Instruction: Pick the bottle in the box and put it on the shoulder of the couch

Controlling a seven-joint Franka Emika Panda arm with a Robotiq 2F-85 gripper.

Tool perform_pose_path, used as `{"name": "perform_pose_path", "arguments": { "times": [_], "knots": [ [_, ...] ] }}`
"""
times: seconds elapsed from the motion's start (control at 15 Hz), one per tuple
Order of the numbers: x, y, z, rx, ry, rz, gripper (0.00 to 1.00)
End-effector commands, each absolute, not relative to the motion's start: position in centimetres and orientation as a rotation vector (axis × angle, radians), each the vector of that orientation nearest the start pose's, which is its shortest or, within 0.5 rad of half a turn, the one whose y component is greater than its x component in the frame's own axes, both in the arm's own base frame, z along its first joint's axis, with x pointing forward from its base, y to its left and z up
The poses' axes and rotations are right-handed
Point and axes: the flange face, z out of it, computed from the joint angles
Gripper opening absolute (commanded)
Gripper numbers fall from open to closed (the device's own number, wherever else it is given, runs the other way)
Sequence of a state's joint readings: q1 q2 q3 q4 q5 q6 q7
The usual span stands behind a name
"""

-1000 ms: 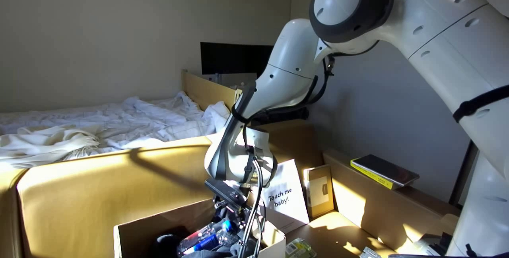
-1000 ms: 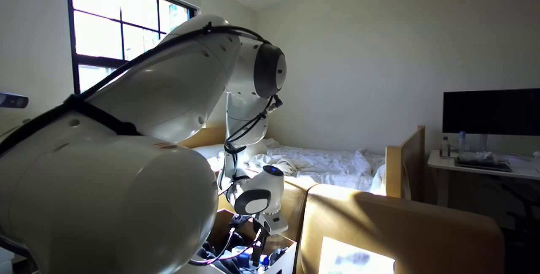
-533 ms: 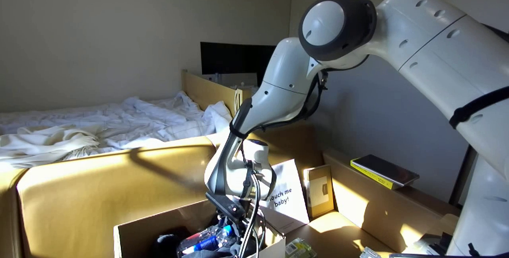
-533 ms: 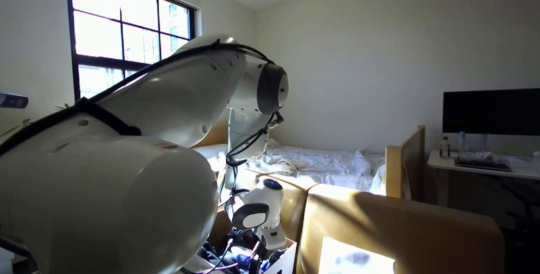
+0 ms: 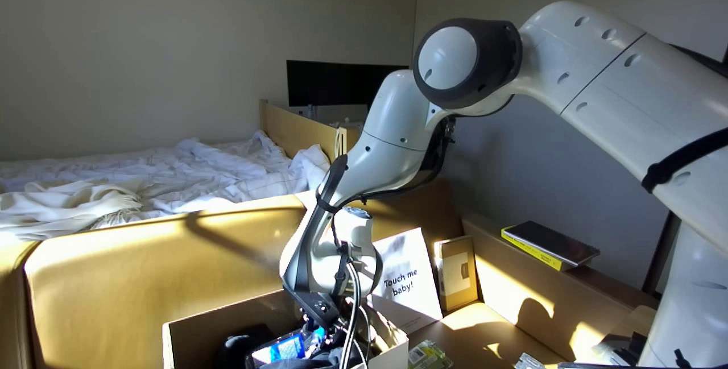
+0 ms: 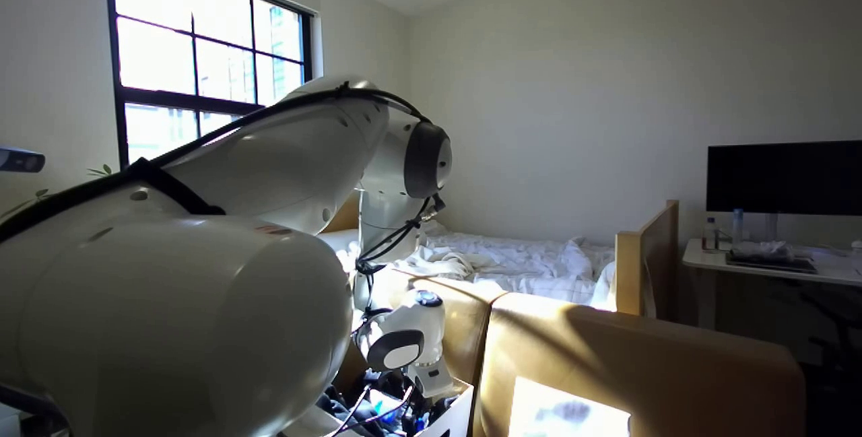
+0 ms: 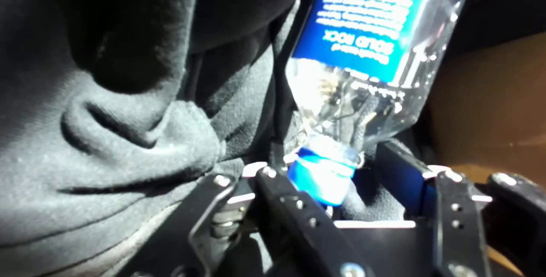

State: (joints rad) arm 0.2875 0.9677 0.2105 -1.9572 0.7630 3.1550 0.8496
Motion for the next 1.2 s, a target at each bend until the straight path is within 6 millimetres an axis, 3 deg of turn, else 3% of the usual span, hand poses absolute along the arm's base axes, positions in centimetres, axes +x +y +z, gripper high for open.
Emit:
{"name": "perform_pose_path", "arguments": {
  "times": [0.0,0.13,0.33,0.53,0.87,1.0,1.13],
  "knots": [
    [51.1,21.8,-2.5,-2.379,1.649,-0.037,0.28],
    [51.0,21.2,-2.9,-2.392,1.656,-0.042,0.16],
    [51.0,21.7,-1.7,-2.404,1.618,-0.048,0.09],
    [50.4,23.6,2.0,-2.444,1.502,-0.054,0.00],
    [48.1,25.1,9.9,-2.657,1.248,-0.025,0.06],
    [47.7,25.4,13.2,-2.725,1.131,-0.007,0.06],
    [48.2,26.6,15.1,-2.741,0.977,0.066,0.04]
  ]
}}
